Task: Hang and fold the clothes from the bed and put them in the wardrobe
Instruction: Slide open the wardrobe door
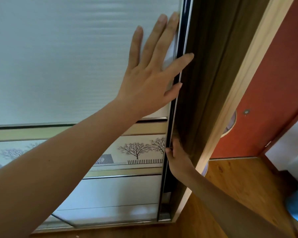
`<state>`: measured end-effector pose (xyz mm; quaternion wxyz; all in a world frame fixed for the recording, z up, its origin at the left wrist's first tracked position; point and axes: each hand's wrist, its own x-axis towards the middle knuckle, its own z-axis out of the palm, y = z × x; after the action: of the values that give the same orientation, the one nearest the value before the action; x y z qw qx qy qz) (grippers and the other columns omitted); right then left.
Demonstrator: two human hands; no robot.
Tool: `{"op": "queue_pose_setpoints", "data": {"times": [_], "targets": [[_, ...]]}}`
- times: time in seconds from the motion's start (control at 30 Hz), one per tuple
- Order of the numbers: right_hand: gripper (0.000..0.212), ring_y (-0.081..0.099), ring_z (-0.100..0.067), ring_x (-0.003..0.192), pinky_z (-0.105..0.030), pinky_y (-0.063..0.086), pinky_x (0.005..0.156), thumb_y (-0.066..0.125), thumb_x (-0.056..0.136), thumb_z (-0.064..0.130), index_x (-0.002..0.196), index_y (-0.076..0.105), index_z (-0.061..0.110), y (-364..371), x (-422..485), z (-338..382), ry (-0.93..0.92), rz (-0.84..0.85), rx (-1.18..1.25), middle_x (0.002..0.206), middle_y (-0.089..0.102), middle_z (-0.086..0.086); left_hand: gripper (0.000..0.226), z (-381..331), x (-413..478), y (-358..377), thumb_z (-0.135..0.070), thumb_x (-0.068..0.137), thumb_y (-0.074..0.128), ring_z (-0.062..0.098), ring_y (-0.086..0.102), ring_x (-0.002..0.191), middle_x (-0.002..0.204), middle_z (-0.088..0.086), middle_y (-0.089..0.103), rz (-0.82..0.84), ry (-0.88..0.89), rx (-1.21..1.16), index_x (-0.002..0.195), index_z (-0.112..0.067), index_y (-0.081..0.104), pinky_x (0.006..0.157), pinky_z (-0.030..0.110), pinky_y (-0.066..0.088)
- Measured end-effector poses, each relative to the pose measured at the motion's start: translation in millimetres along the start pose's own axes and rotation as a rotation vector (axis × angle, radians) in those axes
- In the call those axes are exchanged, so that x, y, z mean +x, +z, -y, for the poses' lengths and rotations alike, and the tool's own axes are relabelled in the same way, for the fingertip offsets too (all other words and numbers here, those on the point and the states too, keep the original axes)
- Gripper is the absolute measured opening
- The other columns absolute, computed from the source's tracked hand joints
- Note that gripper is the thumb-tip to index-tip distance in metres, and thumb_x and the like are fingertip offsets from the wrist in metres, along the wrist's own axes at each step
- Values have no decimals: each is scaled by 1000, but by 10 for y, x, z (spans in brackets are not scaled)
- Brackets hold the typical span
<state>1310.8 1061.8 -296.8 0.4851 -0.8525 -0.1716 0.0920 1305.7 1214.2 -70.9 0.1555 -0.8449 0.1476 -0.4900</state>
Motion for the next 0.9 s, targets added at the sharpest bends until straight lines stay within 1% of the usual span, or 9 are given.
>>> {"op": "queue_pose_setpoints", "data": {"times": [0.13,0.3,0.37,0.43,0.5,0.6,0.73,0.8,0.9], "targets": [[25,56,14,80,1,40,51,42,107,33,125,31,48,112,71,99,-13,68,-33,98,50,34,40,165,-120,-16,-53,95,49,49,22,148,160,29,26,-3,-29,26,128,-31,54,118,65,10],[25,56,22,80,1,40,52,45,106,34,113,31,54,319,123,268,-52,169,-34,100,53,32,36,418,-320,-93,-51,94,52,51,25,147,158,30,29,-12,-62,33,122,-29,57,116,67,13],[26,56,15,79,-4,42,54,45,106,36,110,29,56,427,142,355,-85,194,-63,99,54,30,35,518,-412,-139,-46,92,55,52,24,146,157,32,29,-3,-84,24,121,-27,60,116,70,15],[22,57,6,84,-11,44,66,45,105,37,109,29,53,543,171,427,-112,210,-86,104,59,22,33,618,-510,-178,-42,91,56,54,24,146,156,34,29,5,-105,25,119,-24,63,115,71,15],[19,61,-3,88,-28,51,74,46,105,37,110,30,48,668,203,494,-137,219,-122,107,64,12,32,734,-611,-216,-38,90,58,54,24,145,155,35,29,10,-122,30,117,-21,65,115,71,15],[22,66,-12,84,-39,57,74,46,105,38,120,30,41,859,235,635,-189,233,-186,103,67,6,34,938,-768,-268,-39,92,56,53,22,146,156,35,27,31,-140,49,118,-20,65,117,70,13],[32,65,-12,73,-31,52,62,45,105,38,131,26,36,1124,301,826,-285,265,-278,97,68,3,40,1207,-1012,-305,-39,91,58,52,18,148,157,35,25,39,-179,65,127,-23,61,119,66,9],[37,62,-10,69,-23,47,56,47,105,37,137,29,29,1255,333,917,-349,263,-326,96,67,4,42,1338,-1130,-324,-40,92,58,51,17,148,157,35,25,30,-199,65,131,-22,60,120,64,8],[36,54,-7,65,-15,34,51,50,104,36,134,37,20,1443,380,1063,-407,274,-350,91,62,5,45,1571,-1291,-362,-40,93,59,51,16,148,157,36,24,31,-215,70,134,-21,58,121,63,7]]}}
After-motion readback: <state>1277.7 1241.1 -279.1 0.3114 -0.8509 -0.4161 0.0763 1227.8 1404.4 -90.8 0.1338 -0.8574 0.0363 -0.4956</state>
